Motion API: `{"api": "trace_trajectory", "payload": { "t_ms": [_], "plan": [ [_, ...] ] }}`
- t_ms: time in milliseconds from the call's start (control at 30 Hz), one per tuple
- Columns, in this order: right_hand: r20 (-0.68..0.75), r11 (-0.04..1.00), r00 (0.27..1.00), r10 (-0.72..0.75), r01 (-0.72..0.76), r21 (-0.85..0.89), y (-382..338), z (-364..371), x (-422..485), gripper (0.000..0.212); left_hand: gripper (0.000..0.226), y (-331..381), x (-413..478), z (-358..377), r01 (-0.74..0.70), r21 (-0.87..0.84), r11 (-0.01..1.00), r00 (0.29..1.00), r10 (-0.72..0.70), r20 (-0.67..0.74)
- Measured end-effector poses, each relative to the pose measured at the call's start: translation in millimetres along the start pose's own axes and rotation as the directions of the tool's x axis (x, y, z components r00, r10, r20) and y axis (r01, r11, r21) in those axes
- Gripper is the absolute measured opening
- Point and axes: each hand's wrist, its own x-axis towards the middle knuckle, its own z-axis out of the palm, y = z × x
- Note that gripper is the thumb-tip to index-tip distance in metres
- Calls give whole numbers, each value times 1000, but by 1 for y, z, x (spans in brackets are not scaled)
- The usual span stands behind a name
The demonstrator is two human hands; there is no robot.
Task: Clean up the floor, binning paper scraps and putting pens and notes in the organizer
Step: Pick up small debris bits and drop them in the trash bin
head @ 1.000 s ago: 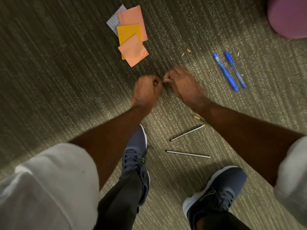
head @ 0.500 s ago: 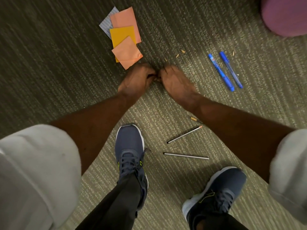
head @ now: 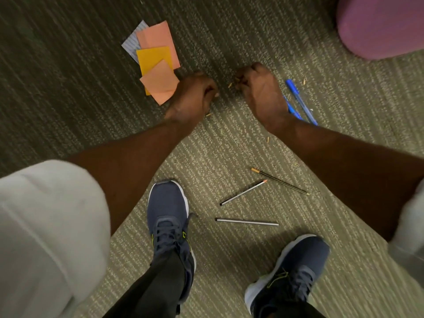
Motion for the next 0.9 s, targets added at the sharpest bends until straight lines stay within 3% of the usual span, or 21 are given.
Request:
{"api": "trace_trajectory", "payload": {
  "t_ms": [100, 233, 333, 500, 667, 900],
  "plan": [
    [-16, 999, 1000, -6, 6, 34, 3, 1, -2, 22, 11, -2, 7, 4, 61, -37, 997, 998, -61, 4],
    [-18, 998, 999, -43, 43, 46, 8, 0, 6, 21, 14, -5, 11, -5, -67, 23, 997, 991, 64, 118],
    [4, 987, 992, -124, 124, -100, 7, 0, 16, 26, 20, -7, 17, -10, -137, 63, 989, 976, 124, 178],
    [124, 909, 972, -202, 233, -346, 1, 2, 14, 26, 24, -3, 19, -12, -161, 171, 972, 978, 134, 159],
    [79, 916, 971, -224, 237, -324, 1, 0, 11, 21, 24, -1, 20, -12, -213, 255, 943, 973, 179, 148],
    [129, 922, 942, -311, 332, -199, 10, 9, 10, 22, 16, -14, 3, -2, -39, 25, 999, 999, 38, 30]
  ]
}}
